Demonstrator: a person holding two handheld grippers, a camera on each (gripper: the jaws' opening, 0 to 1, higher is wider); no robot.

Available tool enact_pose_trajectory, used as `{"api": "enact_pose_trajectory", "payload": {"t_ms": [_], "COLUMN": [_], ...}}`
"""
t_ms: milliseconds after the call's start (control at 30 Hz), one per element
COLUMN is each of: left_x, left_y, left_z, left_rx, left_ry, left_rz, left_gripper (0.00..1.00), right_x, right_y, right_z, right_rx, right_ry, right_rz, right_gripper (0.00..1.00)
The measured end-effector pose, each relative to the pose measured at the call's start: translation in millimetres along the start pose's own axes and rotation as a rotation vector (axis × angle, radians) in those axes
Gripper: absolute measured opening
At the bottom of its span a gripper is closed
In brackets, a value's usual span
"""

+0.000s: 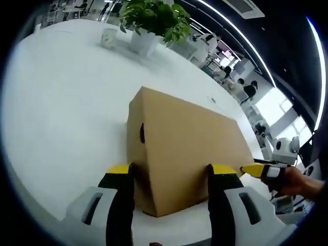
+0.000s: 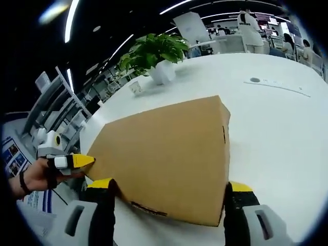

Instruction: Operate the shoe box by opening the lid, removing the specified soft item, and placing it in the target area until the item is outside and the box remains undamaged.

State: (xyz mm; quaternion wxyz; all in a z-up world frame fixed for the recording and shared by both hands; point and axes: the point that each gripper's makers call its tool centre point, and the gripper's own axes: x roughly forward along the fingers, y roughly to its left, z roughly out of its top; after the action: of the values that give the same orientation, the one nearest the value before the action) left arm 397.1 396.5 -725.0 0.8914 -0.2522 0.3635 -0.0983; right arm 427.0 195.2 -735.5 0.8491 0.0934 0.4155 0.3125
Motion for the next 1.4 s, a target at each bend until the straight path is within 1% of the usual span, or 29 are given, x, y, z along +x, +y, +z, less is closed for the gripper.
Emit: {"api": "enact_pose_trajectory", "payload": {"t_ms": [167, 233, 267, 300, 333, 400, 500, 567, 633, 700, 767, 833, 867, 900, 933, 1400], "left_x": [-4.8, -7.9, -10.3, -11.3, -11.1, -12.6, -14.4, -16.6, -17.1, -17.0, -17.4, -16.9, -18.6, -18.9, -18.4, -20.5], "left_y": [0.8, -2.5, -6.9, -8.8, -10.4, -11.4, -14.9, -16.7, -13.8, -13.5, -12.5, -5.8, -5.4, -7.6, -7.4, -8.2], "left_z": [-1.4, -1.2, -1.1, -4.8, -6.3, -8.1, -8.6, -10.5, -15.2, -20.1, -19.6, -15.5, -14.9, -16.5, -16.5, -15.4], "left_rx": [0.034, 0.091, 0.136, 0.155, 0.193, 0.239, 0.28, 0.329, 0.411, 0.443, 0.433, 0.421, 0.423, 0.419, 0.421, 0.413], "left_ry": [-0.005, -0.003, -0.004, 0.016, 0.022, 0.032, 0.033, 0.038, 0.06, 0.072, 0.062, 0.039, 0.036, 0.035, 0.034, 0.016], "left_rz": [-0.026, -0.039, -0.053, -0.061, -0.068, -0.067, -0.07, -0.072, -0.058, -0.051, -0.044, -0.016, -0.014, -0.022, -0.021, -0.004], "left_gripper": [0.55, 0.56, 0.57, 0.61, 0.63, 0.64, 0.66, 0.67, 0.66, 0.66, 0.64, 0.57, 0.55, 0.55, 0.55, 0.53], "right_x": [-6.4, -9.9, -12.3, -13.7, -15.6, -18.1, -20.3, -22.0, -23.4, -23.9, -25.4, -26.4, -25.9, -25.4, -25.0, -26.9], "right_y": [0.8, 1.5, 1.6, -1.5, -3.7, -2.9, -4.2, -6.7, -8.2, -8.9, -10.2, -11.5, -9.5, -5.5, -8.6, -7.5], "right_z": [-2.9, -4.1, -6.0, -7.9, -11.9, -14.8, -13.5, -11.4, -8.0, -6.4, -4.2, -2.3, -3.4, -4.3, -4.5, -4.1], "right_rx": [-0.041, -0.078, -0.117, -0.16, -0.216, -0.256, -0.254, -0.254, -0.278, -0.3, -0.318, -0.317, -0.32, -0.325, -0.335, -0.321], "right_ry": [0.0, 0.0, 0.005, 0.013, 0.028, 0.035, 0.013, -0.006, -0.025, -0.029, -0.039, -0.046, -0.044, -0.046, -0.046, -0.058], "right_rz": [0.03, 0.049, 0.061, 0.052, 0.047, 0.043, 0.035, 0.019, 0.002, -0.009, -0.024, -0.03, -0.026, -0.013, -0.042, -0.057], "right_gripper": [0.86, 0.85, 0.84, 0.81, 0.78, 0.75, 0.73, 0.7, 0.67, 0.67, 0.66, 0.63, 0.61, 0.6, 0.59, 0.57]}}
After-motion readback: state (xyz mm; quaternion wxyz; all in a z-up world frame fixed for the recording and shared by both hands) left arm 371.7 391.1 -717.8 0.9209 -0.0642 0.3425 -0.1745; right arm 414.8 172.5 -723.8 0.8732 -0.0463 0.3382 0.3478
